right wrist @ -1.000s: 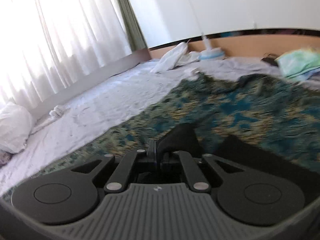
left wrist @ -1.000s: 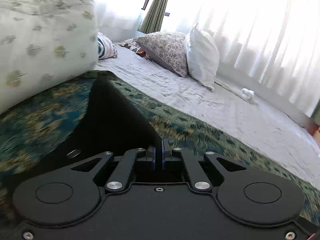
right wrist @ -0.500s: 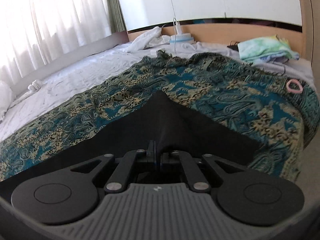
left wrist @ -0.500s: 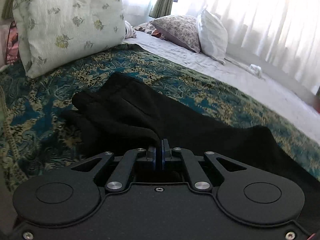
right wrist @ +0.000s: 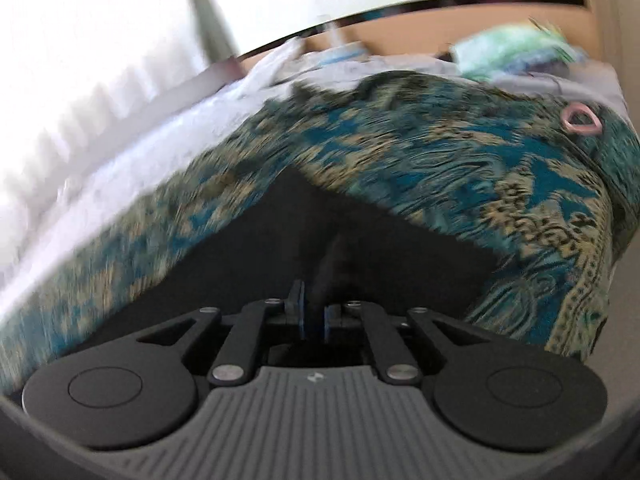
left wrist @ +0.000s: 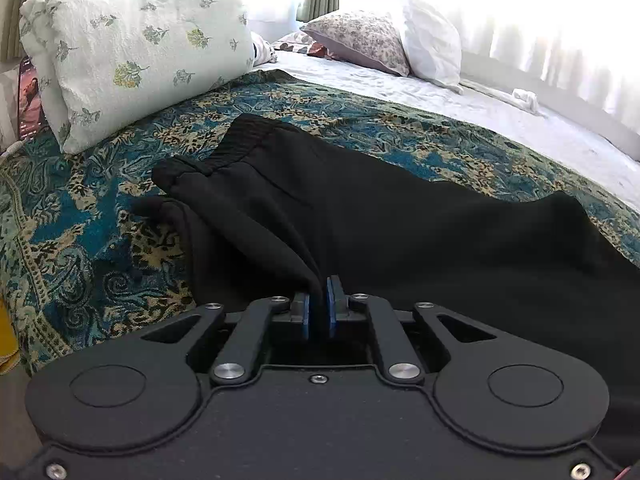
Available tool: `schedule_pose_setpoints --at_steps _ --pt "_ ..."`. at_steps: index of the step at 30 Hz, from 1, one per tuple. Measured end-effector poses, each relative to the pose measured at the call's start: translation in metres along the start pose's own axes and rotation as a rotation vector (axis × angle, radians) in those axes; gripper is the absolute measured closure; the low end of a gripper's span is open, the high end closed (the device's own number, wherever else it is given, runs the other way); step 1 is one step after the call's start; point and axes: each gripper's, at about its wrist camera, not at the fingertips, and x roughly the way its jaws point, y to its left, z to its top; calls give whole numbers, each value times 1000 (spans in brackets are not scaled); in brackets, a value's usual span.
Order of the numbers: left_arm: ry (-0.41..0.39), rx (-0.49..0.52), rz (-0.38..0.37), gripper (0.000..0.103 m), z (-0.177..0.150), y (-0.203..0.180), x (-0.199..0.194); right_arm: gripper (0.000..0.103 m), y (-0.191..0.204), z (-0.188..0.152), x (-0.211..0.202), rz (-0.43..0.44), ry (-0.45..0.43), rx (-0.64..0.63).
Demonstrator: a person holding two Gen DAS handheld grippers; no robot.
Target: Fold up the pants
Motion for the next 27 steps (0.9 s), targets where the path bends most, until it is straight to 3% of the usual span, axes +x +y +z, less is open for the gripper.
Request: schedule_pose_setpoints --at_steps 3,7,12,13,15,17,19,21,23,27 --pt "2 3 0 92 1 1 0 90 -16 19 -7 -19 -68 80" --pt "-3 5 17 91 1 3 2 91 -31 34 -22 -86 -167 75" --pt "-14 24 35 89 -1 0 2 89 -52 32 -14 -146 -111 66" --pt "-17 35 33 87 -1 -1 2 84 -55 30 -12 -162 -99 62" --pt "-25 60 38 81 -2 -2 -1 81 -59 27 -13 -195 -98 55" --pt "-25 73 23 61 -3 -1 -5 66 -60 25 -17 -222 -107 47" --pt "-26 56 -11 50 -3 3 -12 61 -54 23 -24 -206 -119 19" --pt "-33 32 -50 44 -2 9 -20 58 -41 19 -31 -183 -128 -37" --pt "-54 11 -73 36 1 15 -27 47 -21 14 -36 -146 -134 -101" --pt "-109 -33 -91 28 12 35 -39 43 27 -9 -44 -45 -117 -222"
